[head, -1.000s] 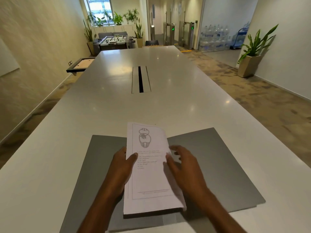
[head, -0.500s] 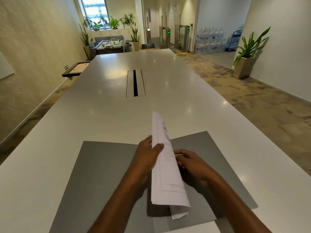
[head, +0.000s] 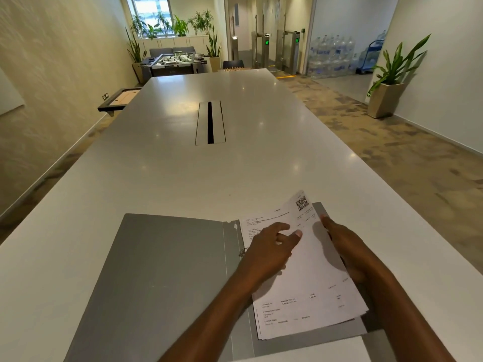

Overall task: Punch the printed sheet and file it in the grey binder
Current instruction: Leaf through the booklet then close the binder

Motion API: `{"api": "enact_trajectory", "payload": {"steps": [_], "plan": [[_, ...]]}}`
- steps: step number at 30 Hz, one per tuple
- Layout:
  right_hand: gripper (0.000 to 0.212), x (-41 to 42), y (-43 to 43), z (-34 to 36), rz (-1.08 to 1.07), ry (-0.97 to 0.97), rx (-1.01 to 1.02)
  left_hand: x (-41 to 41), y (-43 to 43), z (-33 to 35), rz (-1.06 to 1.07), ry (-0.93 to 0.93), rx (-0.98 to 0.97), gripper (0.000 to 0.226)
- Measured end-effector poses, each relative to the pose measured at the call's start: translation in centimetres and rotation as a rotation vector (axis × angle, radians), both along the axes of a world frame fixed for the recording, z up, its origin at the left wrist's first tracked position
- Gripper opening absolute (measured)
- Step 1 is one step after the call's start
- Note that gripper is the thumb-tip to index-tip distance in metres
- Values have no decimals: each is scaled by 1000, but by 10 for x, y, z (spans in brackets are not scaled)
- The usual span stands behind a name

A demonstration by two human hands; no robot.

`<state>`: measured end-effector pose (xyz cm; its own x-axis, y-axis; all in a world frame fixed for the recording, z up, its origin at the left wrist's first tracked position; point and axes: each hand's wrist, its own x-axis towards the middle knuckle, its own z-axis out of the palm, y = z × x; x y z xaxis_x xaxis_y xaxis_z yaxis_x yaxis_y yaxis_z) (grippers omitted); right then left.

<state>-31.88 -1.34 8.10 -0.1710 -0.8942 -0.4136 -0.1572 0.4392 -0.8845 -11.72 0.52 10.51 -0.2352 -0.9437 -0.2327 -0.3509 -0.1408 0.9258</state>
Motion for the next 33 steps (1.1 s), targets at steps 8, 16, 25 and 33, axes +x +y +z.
{"api": "enact_trajectory", "payload": {"steps": [8, 16, 25, 33], "plan": [[27, -19, 3, -36, -91, 239, -151, 65, -6, 5, 287, 82, -45, 18], [38, -5, 8, -50, -19, 396, -210, 149, -6, 14, 347, -288, -263, 33], [45, -10, 14, -56, -34, 532, -237, 219, 13, 25, 602, -904, -225, 55], [43, -34, 36, -60, -111, 630, -186, 250, 36, 44, 670, -648, -95, 54]]}}
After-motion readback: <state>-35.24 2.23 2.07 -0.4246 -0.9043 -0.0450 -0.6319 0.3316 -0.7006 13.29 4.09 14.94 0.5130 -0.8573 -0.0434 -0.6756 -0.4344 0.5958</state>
